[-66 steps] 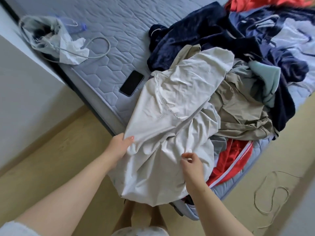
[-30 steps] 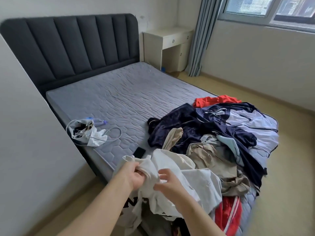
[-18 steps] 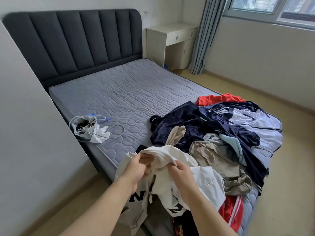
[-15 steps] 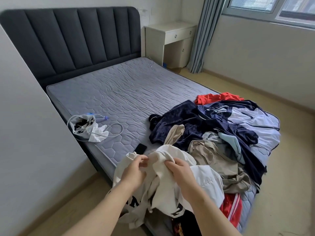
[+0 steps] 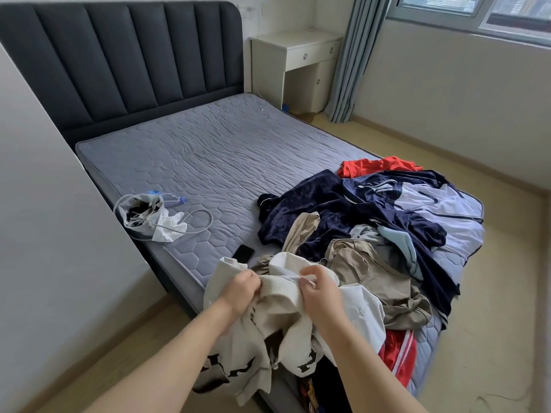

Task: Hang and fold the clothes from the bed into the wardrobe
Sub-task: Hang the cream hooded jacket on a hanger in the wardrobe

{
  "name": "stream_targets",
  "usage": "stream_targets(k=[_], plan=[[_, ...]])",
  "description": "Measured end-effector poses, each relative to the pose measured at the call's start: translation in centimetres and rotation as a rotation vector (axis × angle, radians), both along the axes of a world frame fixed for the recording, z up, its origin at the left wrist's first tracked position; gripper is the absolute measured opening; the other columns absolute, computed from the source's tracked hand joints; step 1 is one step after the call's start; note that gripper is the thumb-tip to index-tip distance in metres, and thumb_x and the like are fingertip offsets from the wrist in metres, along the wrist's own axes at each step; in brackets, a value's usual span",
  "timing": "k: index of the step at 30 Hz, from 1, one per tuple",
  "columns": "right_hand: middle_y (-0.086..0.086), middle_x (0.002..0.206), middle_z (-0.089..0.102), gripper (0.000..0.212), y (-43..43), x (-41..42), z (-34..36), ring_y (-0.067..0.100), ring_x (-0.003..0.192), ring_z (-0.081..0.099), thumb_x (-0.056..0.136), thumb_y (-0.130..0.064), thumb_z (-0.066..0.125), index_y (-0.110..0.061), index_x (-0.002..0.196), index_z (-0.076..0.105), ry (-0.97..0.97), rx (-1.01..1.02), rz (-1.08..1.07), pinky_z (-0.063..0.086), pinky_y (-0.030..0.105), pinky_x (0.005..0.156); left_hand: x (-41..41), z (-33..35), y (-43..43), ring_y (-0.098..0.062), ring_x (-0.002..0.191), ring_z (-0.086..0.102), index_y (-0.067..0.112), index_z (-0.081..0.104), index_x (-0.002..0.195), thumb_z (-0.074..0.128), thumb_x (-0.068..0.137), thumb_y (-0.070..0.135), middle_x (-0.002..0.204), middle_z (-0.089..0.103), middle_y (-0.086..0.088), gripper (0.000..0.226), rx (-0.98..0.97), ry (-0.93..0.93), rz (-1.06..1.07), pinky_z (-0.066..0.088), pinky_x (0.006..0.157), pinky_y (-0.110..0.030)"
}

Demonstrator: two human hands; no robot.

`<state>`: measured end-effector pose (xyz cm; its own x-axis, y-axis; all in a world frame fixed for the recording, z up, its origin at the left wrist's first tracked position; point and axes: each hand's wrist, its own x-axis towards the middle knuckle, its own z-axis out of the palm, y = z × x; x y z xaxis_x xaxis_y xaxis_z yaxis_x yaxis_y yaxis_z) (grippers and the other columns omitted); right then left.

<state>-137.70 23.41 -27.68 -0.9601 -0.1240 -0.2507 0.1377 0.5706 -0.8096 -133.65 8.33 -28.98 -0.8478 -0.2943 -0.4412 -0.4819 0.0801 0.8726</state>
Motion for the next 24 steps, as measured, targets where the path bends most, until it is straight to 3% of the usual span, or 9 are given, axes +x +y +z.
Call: stream_targets(k=[2,6,8,10,13,16,18,21,24], plan=[[-0.006,0.105,0.051,0.02,-0.2,0.4,-0.1,0.014,0.104,0.049,0.089,-0.011,0.053,-0.03,0.095,0.058,0.095,0.029,0.024,0.042,0.034,0.093,-0.2,1.7,-0.5,-0.019,0.065,0.042,0.015,0.045,0.06,0.046,0.081,0.014,0.062,0.046,-0.002,0.021,0.111,0.032,0.095,0.033,0.062,-0.03],[-0.007,0.109,0.052,0.035,-1.9,2.3,0.5,0.01,0.099,0.053,0.075,-0.017,0.068,-0.042,0.091,0.05,-0.073,-0.306,0.203,0.047,0.03,0.087,-0.2,4.8,-1.5,-0.018,0.051,0.05,0.012,0.049,0.064,0.046,0.085,0.007,0.057,0.053,-0.003,0.021,0.237,0.01,0.124,0.038,0.051,-0.024],[-0.003,0.11,0.054,0.041,-2.7,2.7,0.0,0.016,0.103,0.055,0.068,-0.015,0.069,-0.038,0.098,0.051,-0.077,-0.297,0.293,0.049,0.037,0.089,0.1,5.9,-1.7,-0.018,0.057,0.056,0.011,0.052,0.075,0.057,0.079,0.011,0.066,0.057,-0.005,0.007,0.247,-0.011,0.03,0.042,0.052,-0.024],[-0.006,0.103,0.059,0.039,-3.3,2.6,-0.3,0.016,0.1,0.058,0.071,-0.012,0.066,-0.036,0.099,0.053,-0.005,-0.21,0.33,0.05,0.031,0.085,0.4,6.5,-2.0,-0.018,0.063,0.056,0.012,0.051,0.083,0.067,0.061,0.015,0.073,0.058,-0.006,0.028,0.215,-0.033,-0.055,0.043,0.052,-0.024],[-0.018,0.071,0.059,0.033,-3.2,2.2,-0.3,0.005,0.074,0.057,0.079,-0.016,0.064,-0.046,0.069,0.051,0.099,-0.054,0.349,0.044,0.019,0.065,0.7,6.7,-2.2,-0.016,0.067,0.053,0.016,0.049,0.089,0.067,0.052,0.009,0.079,0.056,-0.006,0.041,0.104,-0.024,-0.146,0.041,0.052,-0.024],[-0.013,0.059,0.052,0.034,-2.7,1.6,-0.8,0.007,0.061,0.048,0.087,-0.014,0.052,-0.033,0.058,0.051,0.086,0.049,0.267,0.032,0.013,0.051,1.3,6.8,-2.8,-0.015,0.064,0.051,0.017,0.049,0.094,0.066,0.061,0.0,0.083,0.055,-0.006,0.041,0.011,-0.006,-0.211,0.042,0.051,-0.022],[-0.009,0.064,0.052,0.03,-2.6,1.5,-1.1,0.008,0.062,0.045,0.089,-0.008,0.042,-0.025,0.066,0.051,0.004,-0.02,0.142,0.033,0.02,0.053,1.4,6.6,-3.1,-0.015,0.071,0.051,0.021,0.049,0.098,0.062,0.056,0.008,0.087,0.054,-0.001,0.046,-0.157,-0.012,-0.247,0.043,0.057,-0.023],[-0.004,0.079,0.057,0.023,-3.2,1.5,-0.5,0.011,0.074,0.05,0.093,-0.009,0.036,-0.016,0.085,0.056,-0.044,-0.231,-0.006,0.04,0.028,0.065,1.4,6.1,-3.5,-0.015,0.081,0.05,0.025,0.047,0.098,0.059,0.071,0.01,0.095,0.046,0.004,0.033,-0.471,0.032,-0.216,0.044,0.068,-0.025],[-0.006,0.071,0.049,0.024,-3.5,1.3,0.6,0.008,0.066,0.043,0.093,-0.009,0.038,-0.017,0.074,0.05,-0.006,-0.358,-0.068,0.034,0.025,0.059,1.6,4.9,-3.6,-0.019,0.094,0.053,0.025,0.048,0.101,0.059,0.083,0.02,0.107,0.042,-0.002,0.022,-0.532,0.11,-0.184,0.046,0.085,-0.03]])
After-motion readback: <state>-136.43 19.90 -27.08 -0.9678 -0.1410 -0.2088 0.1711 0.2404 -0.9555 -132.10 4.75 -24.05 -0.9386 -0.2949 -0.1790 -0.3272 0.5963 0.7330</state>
